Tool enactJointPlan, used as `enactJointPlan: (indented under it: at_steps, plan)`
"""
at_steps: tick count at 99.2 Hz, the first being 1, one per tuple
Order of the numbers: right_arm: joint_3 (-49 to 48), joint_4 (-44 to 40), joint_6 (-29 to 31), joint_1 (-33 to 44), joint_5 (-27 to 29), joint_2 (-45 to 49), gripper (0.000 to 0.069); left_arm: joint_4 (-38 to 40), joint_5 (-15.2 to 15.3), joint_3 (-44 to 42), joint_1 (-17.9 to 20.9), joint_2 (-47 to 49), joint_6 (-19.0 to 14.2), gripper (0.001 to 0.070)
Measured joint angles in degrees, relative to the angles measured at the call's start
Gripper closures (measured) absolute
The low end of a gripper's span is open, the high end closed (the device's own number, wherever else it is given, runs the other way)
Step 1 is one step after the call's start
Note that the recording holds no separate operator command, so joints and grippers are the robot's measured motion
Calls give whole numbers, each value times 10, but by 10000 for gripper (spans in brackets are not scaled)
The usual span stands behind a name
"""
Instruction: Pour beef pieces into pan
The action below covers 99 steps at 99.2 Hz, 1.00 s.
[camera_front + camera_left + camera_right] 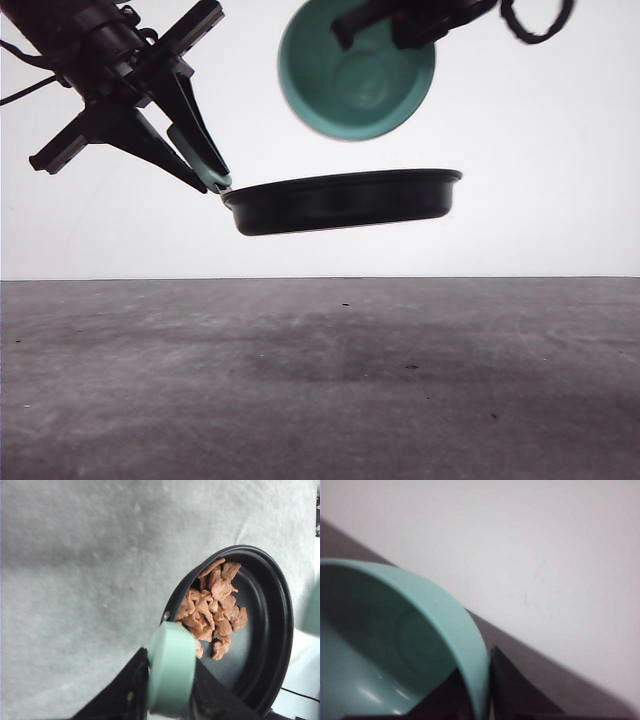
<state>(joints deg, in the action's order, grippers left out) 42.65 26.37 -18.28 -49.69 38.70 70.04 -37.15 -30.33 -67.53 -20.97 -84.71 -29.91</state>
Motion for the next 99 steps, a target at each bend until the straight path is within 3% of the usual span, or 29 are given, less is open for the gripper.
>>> enactJointPlan:
  at_steps: [11, 21, 37, 50, 62, 75, 84, 99]
  plan:
    - [7, -17, 74, 16, -3, -50, 672, 0, 5, 0, 8, 0, 17, 655]
    - [49, -117, 137, 52, -32, -95, 672, 1, 10, 0, 11, 0, 30, 655]
    - [128, -346, 258, 186, -146, -131, 672, 11, 11, 0, 12, 0, 42, 655]
    - [131, -527, 333, 337, -271, -118, 672, 18, 12, 0, 12, 0, 47, 655]
    - [120, -632, 346, 476, -348, -71, 672, 20, 13, 0, 12, 0, 51, 655]
    - [104, -645, 341, 588, -400, -15, 672, 28, 13, 0, 12, 0, 53, 655]
    - [95, -647, 337, 624, -442, 25, 672, 28, 13, 0, 12, 0, 53, 655]
    - [93, -658, 331, 643, -458, 83, 672, 28, 14, 0, 12, 0, 53, 655]
